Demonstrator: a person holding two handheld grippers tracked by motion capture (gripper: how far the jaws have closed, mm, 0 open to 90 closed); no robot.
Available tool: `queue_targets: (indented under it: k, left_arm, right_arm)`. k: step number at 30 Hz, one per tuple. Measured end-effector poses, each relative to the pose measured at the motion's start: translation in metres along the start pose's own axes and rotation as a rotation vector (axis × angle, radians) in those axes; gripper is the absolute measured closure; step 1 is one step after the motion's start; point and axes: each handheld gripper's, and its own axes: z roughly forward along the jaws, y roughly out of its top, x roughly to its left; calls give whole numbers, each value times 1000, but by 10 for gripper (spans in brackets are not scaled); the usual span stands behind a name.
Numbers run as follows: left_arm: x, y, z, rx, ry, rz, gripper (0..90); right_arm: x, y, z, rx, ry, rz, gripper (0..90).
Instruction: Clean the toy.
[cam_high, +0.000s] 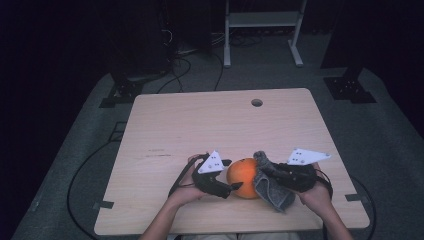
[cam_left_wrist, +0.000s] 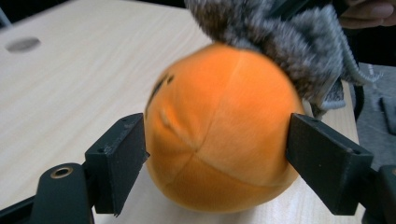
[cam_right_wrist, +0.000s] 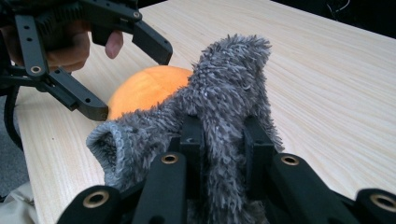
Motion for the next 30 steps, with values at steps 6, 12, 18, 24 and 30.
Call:
queue_targets:
  k: [6, 12, 18, 24, 30]
  left_arm:
    - [-5, -2, 5, 4, -37, 16, 232]
    - [-7, -2, 10, 31, -10, 37, 203]
    - [-11, -2, 15, 7, 23, 34, 385]
    - [-18, 10, 6, -25, 61, 42, 491]
    - [-23, 32, -21, 28, 54, 80, 486]
  right_arm:
    - [-8, -4, 0, 3, 3, 26, 736]
    - [-24, -13, -4, 1, -22, 94, 737]
    - [-25, -14, -4, -3, -34, 106, 739]
    - [-25, -9, -10, -29, -48, 116, 741]
    - [-5, 11, -7, -64, -6, 66, 745]
